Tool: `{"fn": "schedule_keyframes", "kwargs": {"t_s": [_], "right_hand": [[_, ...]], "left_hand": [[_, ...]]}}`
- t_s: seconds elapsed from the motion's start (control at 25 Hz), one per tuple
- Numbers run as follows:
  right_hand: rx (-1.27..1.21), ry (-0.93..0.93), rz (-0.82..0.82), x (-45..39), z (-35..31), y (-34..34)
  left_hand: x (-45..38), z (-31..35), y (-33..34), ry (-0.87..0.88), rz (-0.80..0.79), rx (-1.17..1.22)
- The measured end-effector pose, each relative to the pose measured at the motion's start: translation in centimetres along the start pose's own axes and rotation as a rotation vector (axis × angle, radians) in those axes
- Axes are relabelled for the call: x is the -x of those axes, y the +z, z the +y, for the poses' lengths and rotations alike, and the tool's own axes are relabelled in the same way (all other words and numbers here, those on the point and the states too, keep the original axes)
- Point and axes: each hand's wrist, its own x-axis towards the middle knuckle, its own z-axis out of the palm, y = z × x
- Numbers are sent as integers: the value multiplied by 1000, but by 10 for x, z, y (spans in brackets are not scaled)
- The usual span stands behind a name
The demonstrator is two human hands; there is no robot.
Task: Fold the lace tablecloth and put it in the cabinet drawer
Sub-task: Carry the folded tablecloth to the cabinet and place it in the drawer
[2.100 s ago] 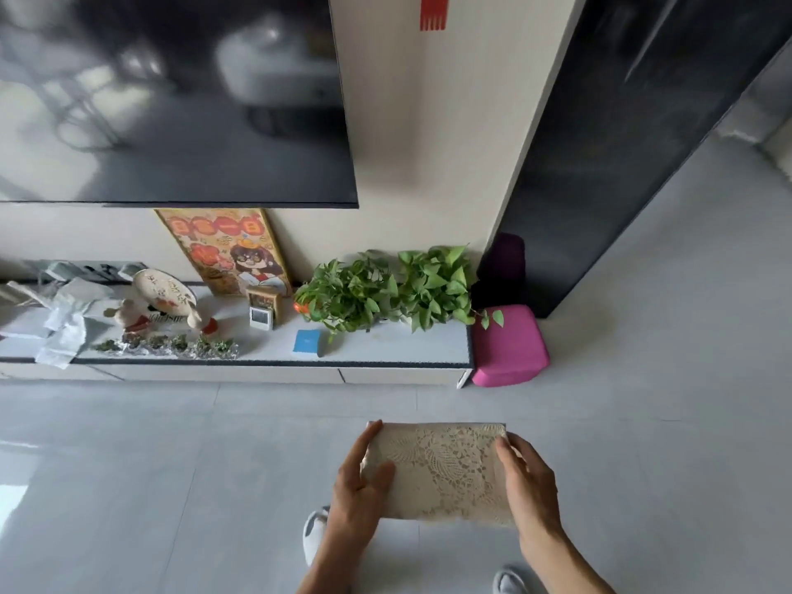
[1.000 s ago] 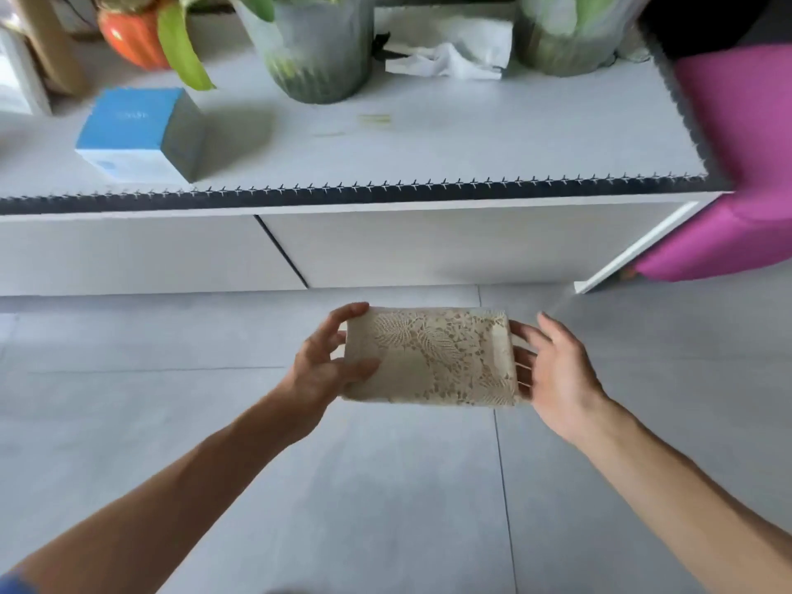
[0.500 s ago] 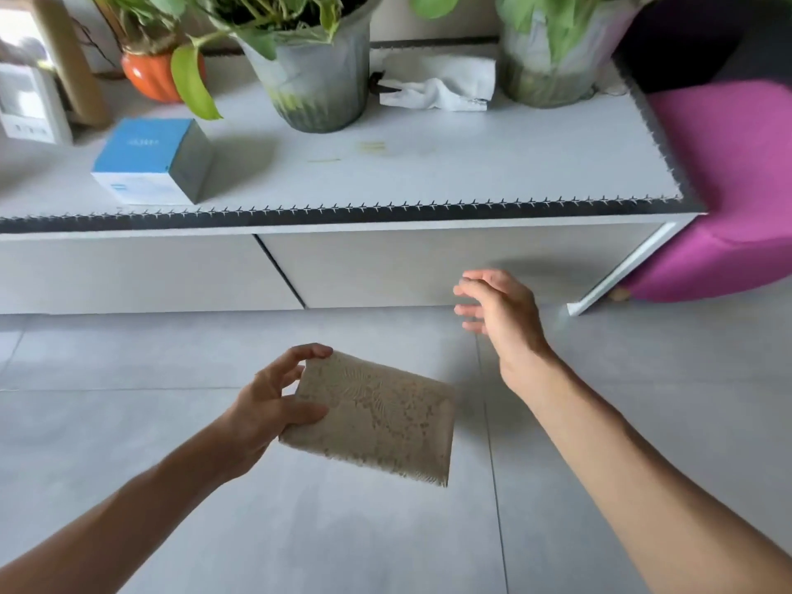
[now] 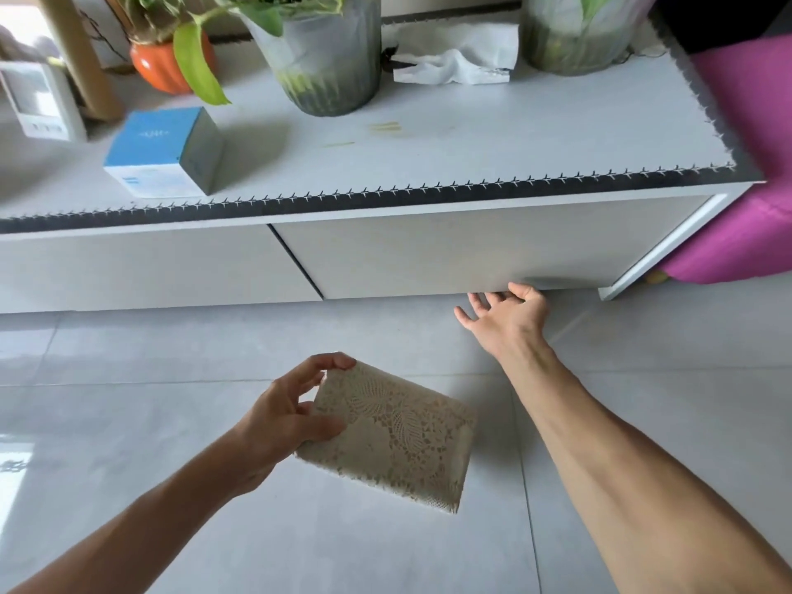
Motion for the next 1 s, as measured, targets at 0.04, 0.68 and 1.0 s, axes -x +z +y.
{"fn": "schedule_keyframes", "kwargs": {"t_s": [0.04, 0.68, 1.0], "right_hand": [[17, 3, -10, 0, -1, 2], [-32, 26, 0, 20, -3, 5], [115, 27, 91, 22, -4, -9]], "left_hand": [[3, -1, -5, 19, -28, 7], [33, 35, 6, 187, -143, -80], [45, 36, 4, 224, -167, 0]]}}
